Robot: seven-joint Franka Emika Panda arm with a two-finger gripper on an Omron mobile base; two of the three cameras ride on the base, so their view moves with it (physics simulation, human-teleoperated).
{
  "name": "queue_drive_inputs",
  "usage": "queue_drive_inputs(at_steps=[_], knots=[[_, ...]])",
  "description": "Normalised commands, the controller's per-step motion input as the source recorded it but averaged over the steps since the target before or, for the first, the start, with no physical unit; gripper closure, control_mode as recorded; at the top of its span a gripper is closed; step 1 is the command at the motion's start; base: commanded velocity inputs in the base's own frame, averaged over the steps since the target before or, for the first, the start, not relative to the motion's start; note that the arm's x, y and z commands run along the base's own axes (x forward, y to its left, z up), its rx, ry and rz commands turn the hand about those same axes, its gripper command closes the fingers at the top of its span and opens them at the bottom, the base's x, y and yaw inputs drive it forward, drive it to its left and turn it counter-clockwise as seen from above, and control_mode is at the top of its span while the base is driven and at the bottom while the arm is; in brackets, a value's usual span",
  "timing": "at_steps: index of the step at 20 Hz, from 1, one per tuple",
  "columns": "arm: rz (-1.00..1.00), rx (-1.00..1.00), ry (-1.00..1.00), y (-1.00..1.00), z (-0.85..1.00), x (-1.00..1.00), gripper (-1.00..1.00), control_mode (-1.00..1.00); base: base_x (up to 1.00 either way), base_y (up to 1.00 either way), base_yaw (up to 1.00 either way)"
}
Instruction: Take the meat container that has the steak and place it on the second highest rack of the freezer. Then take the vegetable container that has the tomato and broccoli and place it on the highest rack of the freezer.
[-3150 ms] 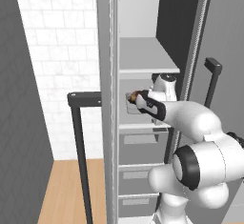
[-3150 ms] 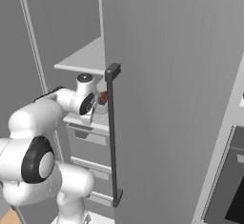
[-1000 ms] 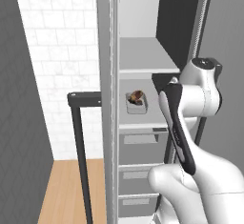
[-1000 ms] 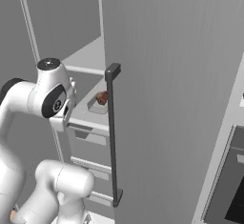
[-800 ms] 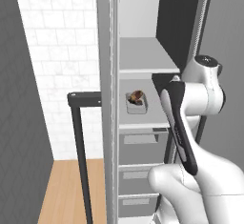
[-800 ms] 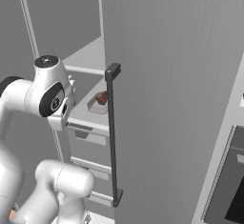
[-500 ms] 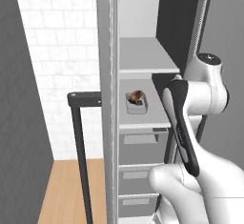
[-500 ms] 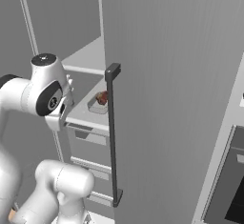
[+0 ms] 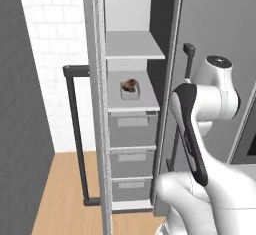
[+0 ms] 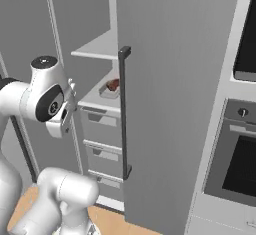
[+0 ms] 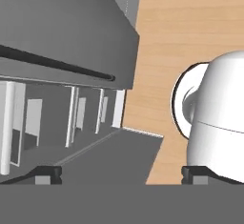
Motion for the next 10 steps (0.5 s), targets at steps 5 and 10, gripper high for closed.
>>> queue_drive_inputs(at_steps=[5,10], knots=[[0.0,0.0,0.0,0.0,0.0,0.0,-1.0,1.0,-0.39,-0.65,-0.11],[0.0,0.0,0.0,0.0,0.0,0.0,-1.0,1.0,-0.02,-0.98,-0.09]])
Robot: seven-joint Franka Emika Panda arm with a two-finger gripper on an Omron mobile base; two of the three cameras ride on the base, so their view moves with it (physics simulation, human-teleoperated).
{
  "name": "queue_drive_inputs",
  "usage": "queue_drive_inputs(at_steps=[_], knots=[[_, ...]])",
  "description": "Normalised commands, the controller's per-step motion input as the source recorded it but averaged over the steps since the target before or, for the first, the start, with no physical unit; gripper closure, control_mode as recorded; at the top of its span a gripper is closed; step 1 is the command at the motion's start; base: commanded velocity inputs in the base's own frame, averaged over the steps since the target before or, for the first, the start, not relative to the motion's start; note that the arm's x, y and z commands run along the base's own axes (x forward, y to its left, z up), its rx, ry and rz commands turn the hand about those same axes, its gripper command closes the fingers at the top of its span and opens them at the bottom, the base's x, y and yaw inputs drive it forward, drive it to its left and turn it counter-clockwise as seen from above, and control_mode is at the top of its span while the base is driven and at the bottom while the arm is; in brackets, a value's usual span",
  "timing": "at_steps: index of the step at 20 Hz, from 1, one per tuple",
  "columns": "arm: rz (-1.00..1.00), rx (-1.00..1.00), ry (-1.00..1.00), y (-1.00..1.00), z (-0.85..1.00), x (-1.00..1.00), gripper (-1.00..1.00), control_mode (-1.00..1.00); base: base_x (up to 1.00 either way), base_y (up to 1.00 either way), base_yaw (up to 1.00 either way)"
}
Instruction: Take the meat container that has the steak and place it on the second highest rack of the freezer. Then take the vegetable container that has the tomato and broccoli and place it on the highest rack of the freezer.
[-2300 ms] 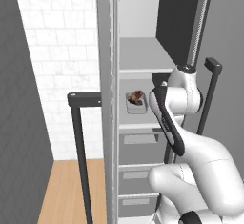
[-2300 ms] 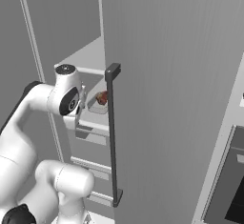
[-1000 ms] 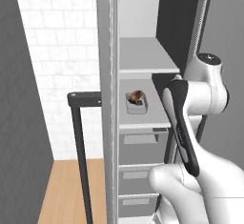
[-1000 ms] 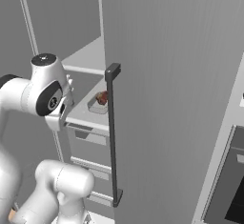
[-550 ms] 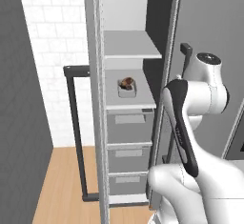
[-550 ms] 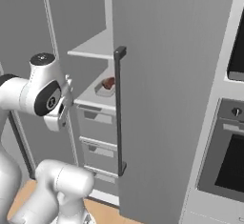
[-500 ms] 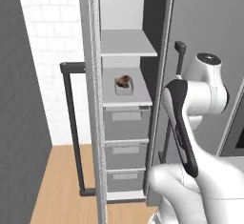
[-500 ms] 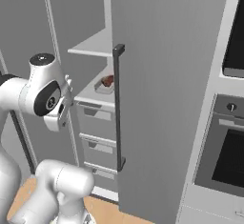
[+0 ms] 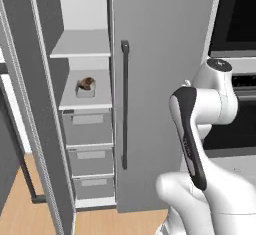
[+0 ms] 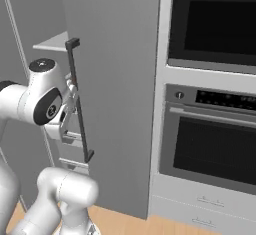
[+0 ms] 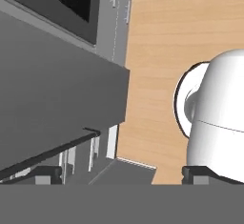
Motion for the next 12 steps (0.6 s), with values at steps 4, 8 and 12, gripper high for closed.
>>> queue_drive_inputs(at_steps=[4,8,12], knots=[[0.0,0.0,0.0,0.0,0.0,0.0,-1.0,1.0,0.0,-1.0,-0.07],[0.0,0.0,0.0,0.0,0.0,0.0,-1.0,1.0,-0.01,-1.0,-0.07],[0.0,0.0,0.0,0.0,0.0,0.0,-1.0,1.0,0.0,-1.0,-0.08]])
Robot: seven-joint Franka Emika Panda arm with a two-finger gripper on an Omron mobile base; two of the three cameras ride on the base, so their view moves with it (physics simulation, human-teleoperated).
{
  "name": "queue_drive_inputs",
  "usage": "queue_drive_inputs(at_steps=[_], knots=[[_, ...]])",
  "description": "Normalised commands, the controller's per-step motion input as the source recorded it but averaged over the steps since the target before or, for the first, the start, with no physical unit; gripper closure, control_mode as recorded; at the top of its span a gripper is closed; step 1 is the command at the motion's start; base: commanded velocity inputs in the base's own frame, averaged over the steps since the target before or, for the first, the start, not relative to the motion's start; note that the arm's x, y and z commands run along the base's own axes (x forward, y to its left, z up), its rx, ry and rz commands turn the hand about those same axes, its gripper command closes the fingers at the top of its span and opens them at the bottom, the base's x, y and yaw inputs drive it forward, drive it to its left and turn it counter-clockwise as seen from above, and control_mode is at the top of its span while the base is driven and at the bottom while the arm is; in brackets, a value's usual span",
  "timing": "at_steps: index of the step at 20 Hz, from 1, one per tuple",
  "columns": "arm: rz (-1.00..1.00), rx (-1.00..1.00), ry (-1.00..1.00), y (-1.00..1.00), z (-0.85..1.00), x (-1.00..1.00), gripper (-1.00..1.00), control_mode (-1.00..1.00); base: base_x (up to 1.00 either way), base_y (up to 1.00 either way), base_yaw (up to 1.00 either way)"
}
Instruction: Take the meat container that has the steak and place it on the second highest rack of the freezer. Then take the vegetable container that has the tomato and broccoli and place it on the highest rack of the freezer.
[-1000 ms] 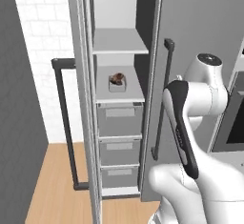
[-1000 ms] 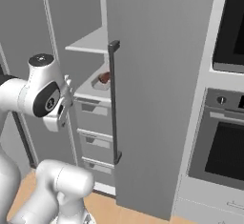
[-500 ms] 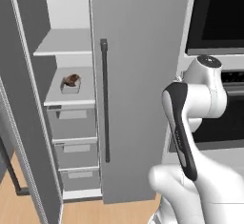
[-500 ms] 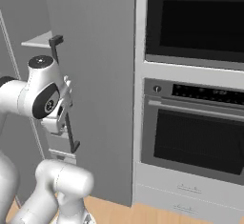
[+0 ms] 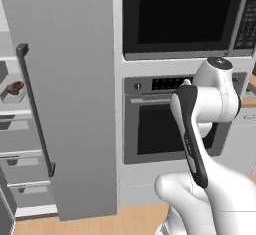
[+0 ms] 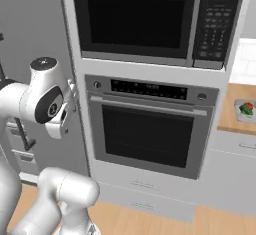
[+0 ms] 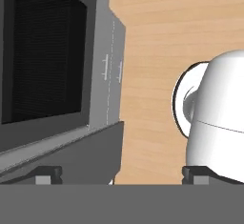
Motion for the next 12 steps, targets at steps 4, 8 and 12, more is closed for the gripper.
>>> queue_drive_inputs(at_steps=[4,8,12], knots=[[0.0,0.0,0.0,0.0,0.0,0.0,-1.0,1.0,0.0,-1.0,-0.06],[0.0,0.0,0.0,0.0,0.0,0.0,-1.0,1.0,0.0,-1.0,-0.05],[0.0,0.0,0.0,0.0,0.0,0.0,-1.0,1.0,0.0,-1.0,-0.05]])
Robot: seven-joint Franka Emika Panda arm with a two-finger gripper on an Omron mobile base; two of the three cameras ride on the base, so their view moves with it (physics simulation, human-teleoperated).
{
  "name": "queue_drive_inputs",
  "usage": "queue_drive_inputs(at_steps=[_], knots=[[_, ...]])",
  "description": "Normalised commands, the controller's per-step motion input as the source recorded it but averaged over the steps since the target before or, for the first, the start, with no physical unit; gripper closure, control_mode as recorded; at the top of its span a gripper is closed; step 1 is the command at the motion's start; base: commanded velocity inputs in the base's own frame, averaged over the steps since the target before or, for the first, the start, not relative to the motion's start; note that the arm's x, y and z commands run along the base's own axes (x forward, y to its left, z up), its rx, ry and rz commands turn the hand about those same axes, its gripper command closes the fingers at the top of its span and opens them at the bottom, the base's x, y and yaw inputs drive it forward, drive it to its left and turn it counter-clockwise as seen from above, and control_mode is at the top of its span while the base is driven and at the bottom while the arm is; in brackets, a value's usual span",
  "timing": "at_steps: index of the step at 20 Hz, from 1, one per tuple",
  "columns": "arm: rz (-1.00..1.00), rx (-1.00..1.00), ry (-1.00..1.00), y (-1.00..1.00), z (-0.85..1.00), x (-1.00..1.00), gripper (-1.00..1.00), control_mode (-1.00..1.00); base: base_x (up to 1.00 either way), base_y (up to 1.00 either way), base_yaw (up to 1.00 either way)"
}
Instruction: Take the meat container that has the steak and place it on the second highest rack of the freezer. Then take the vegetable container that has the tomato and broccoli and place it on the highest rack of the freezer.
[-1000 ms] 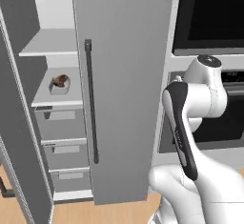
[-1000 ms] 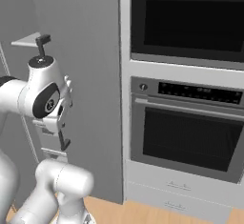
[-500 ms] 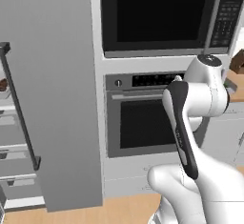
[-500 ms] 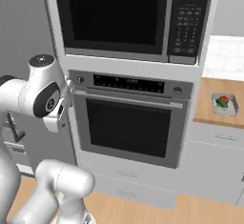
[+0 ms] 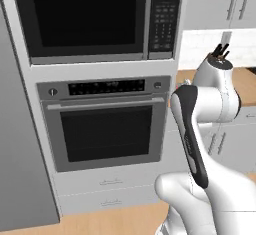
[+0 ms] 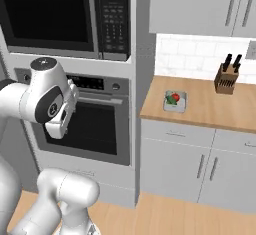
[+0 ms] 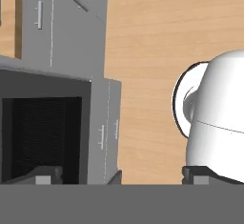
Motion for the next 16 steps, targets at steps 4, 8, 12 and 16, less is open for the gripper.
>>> queue_drive_inputs(at_steps=[4,8,12,16], knots=[[0.0,0.0,0.0,0.0,0.0,0.0,-1.0,1.0,0.01,-1.0,-0.05],[0.0,0.0,0.0,0.0,0.0,0.0,-1.0,1.0,0.11,-0.98,-0.06],[0.0,0.0,0.0,0.0,0.0,0.0,-1.0,1.0,0.49,-0.51,0.0],[0.0,0.0,0.0,0.0,0.0,0.0,-1.0,1.0,0.72,-0.49,0.0]])
